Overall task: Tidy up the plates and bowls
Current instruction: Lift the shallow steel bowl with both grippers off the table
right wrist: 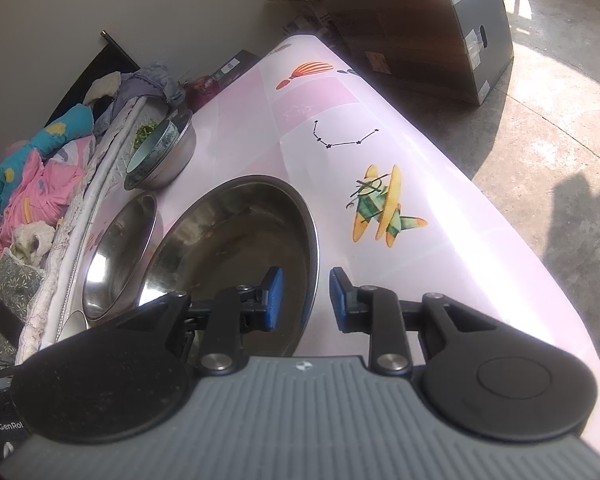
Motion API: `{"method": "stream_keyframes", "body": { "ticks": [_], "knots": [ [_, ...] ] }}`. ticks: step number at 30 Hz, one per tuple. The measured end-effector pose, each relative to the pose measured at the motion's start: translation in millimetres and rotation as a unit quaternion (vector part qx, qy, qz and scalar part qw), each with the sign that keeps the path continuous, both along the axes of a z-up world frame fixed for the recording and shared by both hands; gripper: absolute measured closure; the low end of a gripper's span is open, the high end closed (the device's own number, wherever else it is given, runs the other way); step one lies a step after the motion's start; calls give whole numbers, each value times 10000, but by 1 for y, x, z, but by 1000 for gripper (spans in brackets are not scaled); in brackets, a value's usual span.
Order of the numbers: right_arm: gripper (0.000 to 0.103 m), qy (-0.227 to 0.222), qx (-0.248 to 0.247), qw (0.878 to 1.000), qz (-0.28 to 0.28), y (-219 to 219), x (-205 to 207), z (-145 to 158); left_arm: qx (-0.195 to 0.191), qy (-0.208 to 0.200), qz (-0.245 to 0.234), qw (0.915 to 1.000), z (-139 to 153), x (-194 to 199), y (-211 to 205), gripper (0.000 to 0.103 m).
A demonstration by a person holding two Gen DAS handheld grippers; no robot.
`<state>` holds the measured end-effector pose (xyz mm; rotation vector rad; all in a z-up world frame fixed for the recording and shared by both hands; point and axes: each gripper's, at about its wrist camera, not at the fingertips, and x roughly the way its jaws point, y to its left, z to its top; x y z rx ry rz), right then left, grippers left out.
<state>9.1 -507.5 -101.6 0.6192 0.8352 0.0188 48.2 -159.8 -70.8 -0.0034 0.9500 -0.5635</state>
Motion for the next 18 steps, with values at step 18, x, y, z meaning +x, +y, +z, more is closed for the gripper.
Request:
{"method": "stream_keyframes", "body": {
  "ticks": [18],
  "knots": [
    [65,79,32,9999,150,7,14,-1,6,172,31,9998,-10,17,-10,33]
  ]
}}
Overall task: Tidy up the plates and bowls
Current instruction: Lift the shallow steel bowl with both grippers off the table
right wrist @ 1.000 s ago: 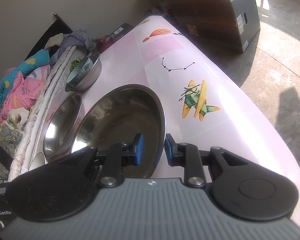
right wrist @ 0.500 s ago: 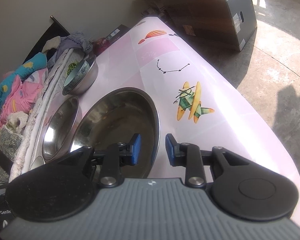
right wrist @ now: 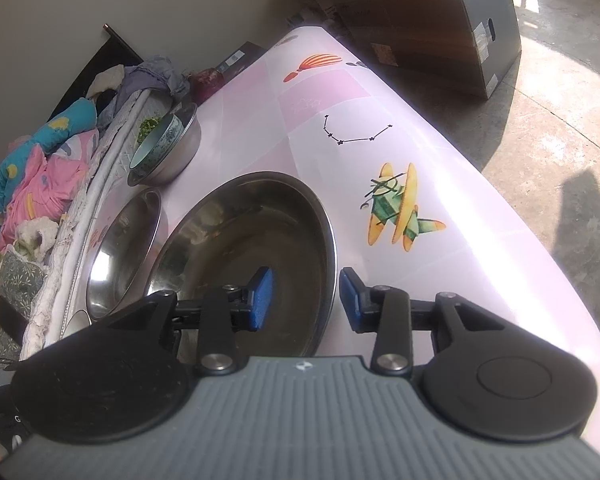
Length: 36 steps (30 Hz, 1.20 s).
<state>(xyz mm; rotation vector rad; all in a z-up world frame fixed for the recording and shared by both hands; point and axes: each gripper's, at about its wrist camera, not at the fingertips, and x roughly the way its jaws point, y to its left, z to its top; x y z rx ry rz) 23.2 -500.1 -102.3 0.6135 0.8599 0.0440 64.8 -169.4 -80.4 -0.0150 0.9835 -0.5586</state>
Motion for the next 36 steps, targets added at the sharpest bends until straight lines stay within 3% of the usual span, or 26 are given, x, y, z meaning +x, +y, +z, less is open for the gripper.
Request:
{"method": "stream_keyframes", "body": {
  "ticks": [16,28,36],
  "knots": [
    [60,36,-58,10000,47,3,4,-1,-139,-64,-226,9996,2,-4,-5,33],
    [61,-64,9,10000,-11,-4,1,-2,-46,-290,21,9996,-2,4,3,38],
    [66,-128,-113,9998,-121,-5,-7,-4,225,-471,183,9985,-5,12,-5,57]
  ]
}}
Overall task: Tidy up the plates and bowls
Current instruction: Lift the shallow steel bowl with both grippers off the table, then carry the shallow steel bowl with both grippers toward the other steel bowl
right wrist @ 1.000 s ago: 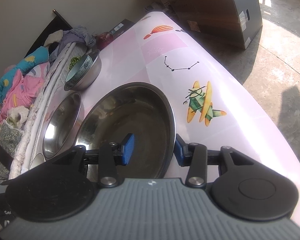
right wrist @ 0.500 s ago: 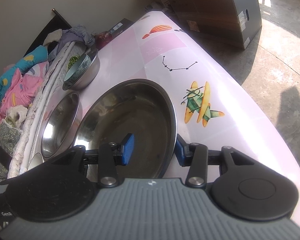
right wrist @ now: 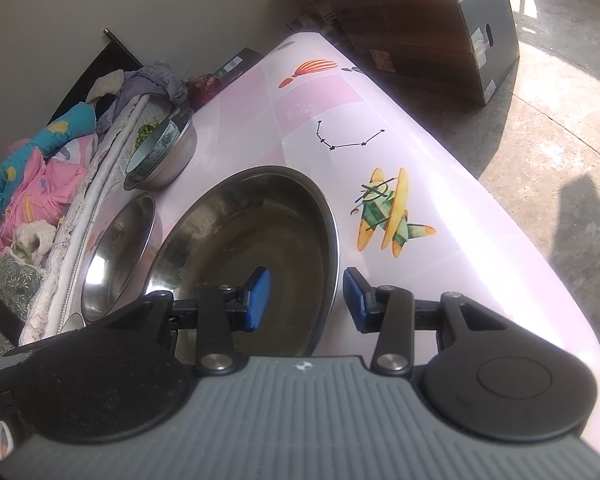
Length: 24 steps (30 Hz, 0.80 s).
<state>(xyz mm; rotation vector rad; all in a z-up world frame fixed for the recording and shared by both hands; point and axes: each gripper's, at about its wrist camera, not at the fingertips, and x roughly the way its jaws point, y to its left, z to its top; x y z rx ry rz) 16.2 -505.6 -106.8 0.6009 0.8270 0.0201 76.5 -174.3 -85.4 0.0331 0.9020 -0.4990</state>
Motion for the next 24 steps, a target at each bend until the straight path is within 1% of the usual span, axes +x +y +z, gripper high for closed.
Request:
{"method": "stream_keyframes", "body": {
  "ticks": [2,3,5,6,7,9,15,17,18,20,24],
  "knots": [
    [68,-24,-53,10000,-42,-1,-2,0,90,-36,78,9999,-2,1,-1,66],
    [74,-33,-69,10000,-60,-2,-2,-2,108,-41,117,9999,-2,2,-2,68],
    [80,-50,-112,9999,-81,-2,-3,-2,102,-3,177,9998,-3,4,-1,82],
    [81,-56,-196,9997,-107,-1,-3,-3,106,17,209,9997,-3,5,-1,87],
    [83,-57,-284,9995,-113,0,-4,-2,113,24,222,9997,-3,4,0,87],
    [86,-68,-292,9995,-90,1,-5,-3,121,26,227,9997,-1,1,0,87],
    [87,-65,-441,9990,31,4,-13,-2,80,70,121,9999,3,-9,5,87],
    [87,-53,-430,9991,38,3,-14,-4,126,89,79,9999,2,-7,1,82],
    [86,-59,-410,9991,29,3,-15,-4,173,103,90,9998,1,-5,-1,78],
    [85,-90,-377,9992,-11,2,-16,-4,248,119,90,9996,-2,-2,-5,73],
    [85,-113,-368,9992,-57,-1,-16,-6,326,144,113,9993,-8,4,-9,73]
  ]
}}
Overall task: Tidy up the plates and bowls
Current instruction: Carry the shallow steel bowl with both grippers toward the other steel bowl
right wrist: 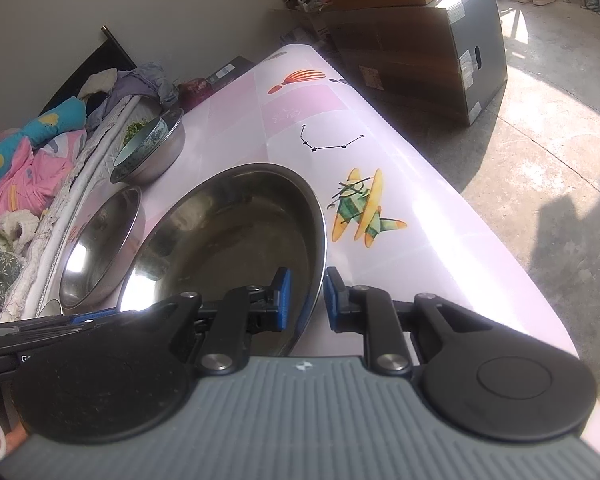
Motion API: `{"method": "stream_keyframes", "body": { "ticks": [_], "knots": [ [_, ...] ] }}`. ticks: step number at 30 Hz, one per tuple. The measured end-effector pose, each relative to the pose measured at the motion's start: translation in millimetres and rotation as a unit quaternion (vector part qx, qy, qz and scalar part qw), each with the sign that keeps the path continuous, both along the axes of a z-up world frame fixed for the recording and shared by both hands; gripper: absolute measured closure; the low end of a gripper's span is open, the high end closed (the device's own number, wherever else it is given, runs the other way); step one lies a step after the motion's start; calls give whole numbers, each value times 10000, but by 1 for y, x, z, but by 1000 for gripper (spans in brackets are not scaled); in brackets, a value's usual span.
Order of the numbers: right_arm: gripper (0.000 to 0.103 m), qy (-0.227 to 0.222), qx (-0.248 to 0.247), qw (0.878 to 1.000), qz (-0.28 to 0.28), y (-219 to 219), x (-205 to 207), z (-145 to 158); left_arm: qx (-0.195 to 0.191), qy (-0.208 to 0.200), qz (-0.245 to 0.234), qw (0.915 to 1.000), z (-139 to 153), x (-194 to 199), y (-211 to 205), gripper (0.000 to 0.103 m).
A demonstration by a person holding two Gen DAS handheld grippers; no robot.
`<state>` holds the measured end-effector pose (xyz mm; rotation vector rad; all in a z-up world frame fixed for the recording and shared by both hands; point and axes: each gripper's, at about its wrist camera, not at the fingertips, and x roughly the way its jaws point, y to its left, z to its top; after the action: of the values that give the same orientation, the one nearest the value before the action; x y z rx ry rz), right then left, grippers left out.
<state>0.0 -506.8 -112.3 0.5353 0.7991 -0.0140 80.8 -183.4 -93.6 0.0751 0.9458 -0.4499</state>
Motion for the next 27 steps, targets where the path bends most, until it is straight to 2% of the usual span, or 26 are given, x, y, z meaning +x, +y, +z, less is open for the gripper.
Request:
{"method": "stream_keyframes", "body": {
  "ticks": [7,15,27],
  "knots": [
    [85,-66,33,9999,-73,-3,4,-2,28,23,73,10000,-4,4,-2,73],
    [86,-125,55,9998,-143,-2,9,-4,24,40,95,9999,-5,6,-4,79],
    [87,-155,1,9999,-75,0,9,-1,33,-5,101,9999,-3,3,-5,79]
  ]
}}
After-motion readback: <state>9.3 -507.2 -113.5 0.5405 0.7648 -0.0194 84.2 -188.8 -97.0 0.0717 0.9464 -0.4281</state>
